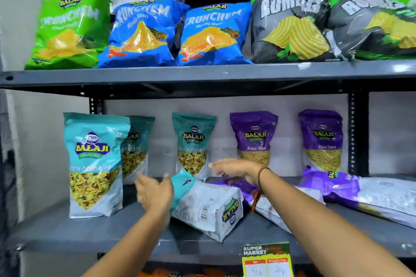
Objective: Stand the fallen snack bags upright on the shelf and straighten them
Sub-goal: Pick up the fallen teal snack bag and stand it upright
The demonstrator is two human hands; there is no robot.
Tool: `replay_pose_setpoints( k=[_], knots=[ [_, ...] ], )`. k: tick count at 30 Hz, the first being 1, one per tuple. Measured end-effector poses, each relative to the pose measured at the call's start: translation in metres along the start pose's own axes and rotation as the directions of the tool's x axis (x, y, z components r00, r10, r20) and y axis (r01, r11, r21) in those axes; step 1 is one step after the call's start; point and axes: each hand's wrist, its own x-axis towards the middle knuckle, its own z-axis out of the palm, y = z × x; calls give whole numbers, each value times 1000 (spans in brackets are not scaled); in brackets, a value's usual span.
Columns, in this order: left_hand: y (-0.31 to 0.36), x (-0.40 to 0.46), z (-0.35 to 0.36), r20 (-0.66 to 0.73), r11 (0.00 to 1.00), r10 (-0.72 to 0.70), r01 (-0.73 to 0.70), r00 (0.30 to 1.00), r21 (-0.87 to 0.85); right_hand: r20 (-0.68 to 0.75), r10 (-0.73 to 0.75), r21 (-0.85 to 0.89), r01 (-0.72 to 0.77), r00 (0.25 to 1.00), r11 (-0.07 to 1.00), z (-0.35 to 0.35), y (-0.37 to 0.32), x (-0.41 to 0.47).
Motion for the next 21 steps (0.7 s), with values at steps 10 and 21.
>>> replay_pose_setpoints(
  k=[10,21],
  knots=[
    [-39,-11,24,307,735,-468,558,829,-385,338,166,-160,-118,926,980,24,2,47],
    [-28,21,36,222,759,-337,404,915,-510,196,163,211,-204,967,956,24,8,68]
  ],
)
